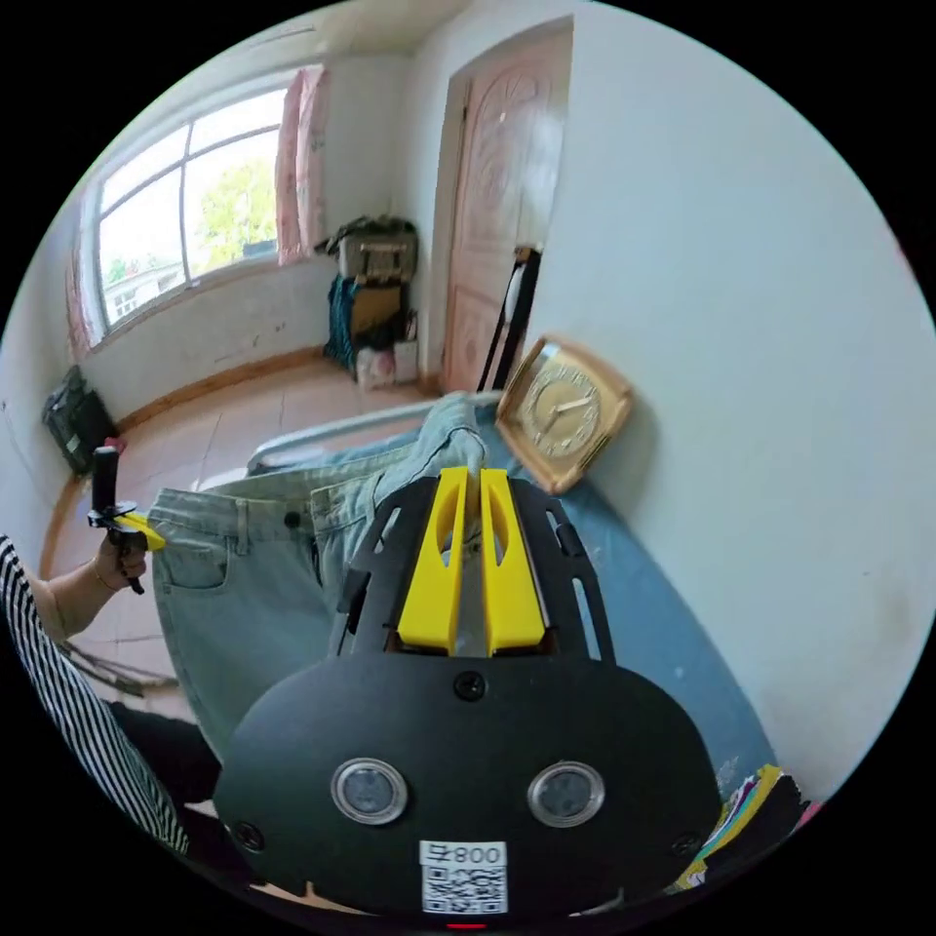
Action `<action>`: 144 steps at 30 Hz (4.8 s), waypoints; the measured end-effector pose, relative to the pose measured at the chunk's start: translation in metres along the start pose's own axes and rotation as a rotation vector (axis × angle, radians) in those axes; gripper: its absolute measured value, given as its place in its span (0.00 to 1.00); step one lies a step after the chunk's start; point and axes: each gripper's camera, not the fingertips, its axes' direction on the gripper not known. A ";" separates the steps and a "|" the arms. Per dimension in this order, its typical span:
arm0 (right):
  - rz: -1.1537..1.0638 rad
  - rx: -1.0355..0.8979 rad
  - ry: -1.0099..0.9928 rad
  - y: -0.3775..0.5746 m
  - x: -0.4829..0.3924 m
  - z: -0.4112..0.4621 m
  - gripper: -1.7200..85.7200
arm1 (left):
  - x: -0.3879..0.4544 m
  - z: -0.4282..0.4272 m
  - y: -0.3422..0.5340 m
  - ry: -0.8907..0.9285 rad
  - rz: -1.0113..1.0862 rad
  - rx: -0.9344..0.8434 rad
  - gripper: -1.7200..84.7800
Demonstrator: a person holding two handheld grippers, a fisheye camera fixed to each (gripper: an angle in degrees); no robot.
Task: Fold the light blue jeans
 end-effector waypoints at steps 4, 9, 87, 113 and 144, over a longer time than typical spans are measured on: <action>0.013 0.034 0.066 -0.036 0.009 0.004 0.06 | -0.017 -0.012 -0.034 -0.110 0.010 0.033 0.06; 0.028 -0.391 0.170 -0.032 0.005 0.088 0.08 | -0.083 0.001 -0.026 -0.240 -0.182 -0.038 0.06; 1.256 -0.288 0.171 0.799 0.296 -0.626 0.11 | 0.017 0.497 -0.277 -0.170 -0.256 -0.445 0.11; 1.157 -0.359 0.123 0.742 0.396 -0.559 0.02 | 0.148 0.914 -0.488 -0.230 -0.036 -0.615 0.02; 1.132 -0.166 -0.003 0.677 0.453 -0.565 0.02 | 0.254 0.960 -0.551 -0.364 0.186 -0.613 0.04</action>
